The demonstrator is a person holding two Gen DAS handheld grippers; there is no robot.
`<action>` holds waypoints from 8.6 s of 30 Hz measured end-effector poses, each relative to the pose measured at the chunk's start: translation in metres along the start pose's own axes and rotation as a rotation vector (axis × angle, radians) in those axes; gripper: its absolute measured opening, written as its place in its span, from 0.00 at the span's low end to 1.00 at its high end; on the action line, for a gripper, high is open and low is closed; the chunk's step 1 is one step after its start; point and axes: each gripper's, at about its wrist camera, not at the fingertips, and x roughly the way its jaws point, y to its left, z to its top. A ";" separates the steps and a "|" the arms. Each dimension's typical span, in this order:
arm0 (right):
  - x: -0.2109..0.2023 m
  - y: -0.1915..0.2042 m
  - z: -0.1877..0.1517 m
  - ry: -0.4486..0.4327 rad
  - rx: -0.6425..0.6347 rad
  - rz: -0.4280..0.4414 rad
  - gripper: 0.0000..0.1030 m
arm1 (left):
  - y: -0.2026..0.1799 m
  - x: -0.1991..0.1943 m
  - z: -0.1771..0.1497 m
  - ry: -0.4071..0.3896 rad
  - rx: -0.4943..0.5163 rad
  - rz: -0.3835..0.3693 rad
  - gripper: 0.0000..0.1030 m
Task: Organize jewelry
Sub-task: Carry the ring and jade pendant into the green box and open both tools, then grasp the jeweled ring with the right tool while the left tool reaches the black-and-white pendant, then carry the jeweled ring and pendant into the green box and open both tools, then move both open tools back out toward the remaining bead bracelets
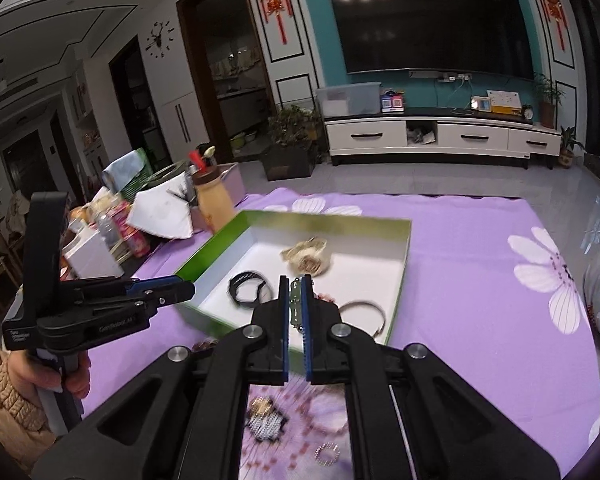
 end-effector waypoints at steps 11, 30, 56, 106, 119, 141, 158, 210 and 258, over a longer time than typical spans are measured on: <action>0.057 -0.033 0.025 0.041 0.017 -0.060 0.05 | -0.016 0.062 0.037 0.075 0.019 -0.002 0.19; 0.126 -0.052 0.019 0.172 0.017 -0.127 0.20 | -0.018 0.114 0.036 0.166 0.044 0.034 0.22; -0.002 -0.049 -0.020 0.110 0.075 -0.108 0.43 | 0.030 -0.011 -0.014 0.020 -0.081 0.082 0.73; 0.001 -0.033 -0.127 0.289 0.064 -0.111 0.20 | -0.048 0.018 -0.099 0.176 0.086 -0.057 0.64; -0.024 -0.043 -0.118 0.220 0.103 -0.096 0.20 | -0.081 0.059 -0.091 0.210 0.219 -0.066 0.32; -0.036 -0.039 -0.108 0.184 0.096 -0.101 0.20 | -0.082 0.024 -0.093 0.159 0.215 -0.102 0.22; -0.040 -0.024 -0.066 0.107 0.023 -0.081 0.20 | -0.068 -0.014 -0.041 0.040 0.166 -0.110 0.22; 0.135 -0.036 0.011 0.319 0.020 -0.111 0.22 | -0.013 0.122 0.044 0.213 0.004 0.022 0.41; -0.012 -0.010 -0.055 0.284 0.077 -0.088 0.62 | 0.033 -0.012 -0.063 0.234 -0.120 0.137 0.90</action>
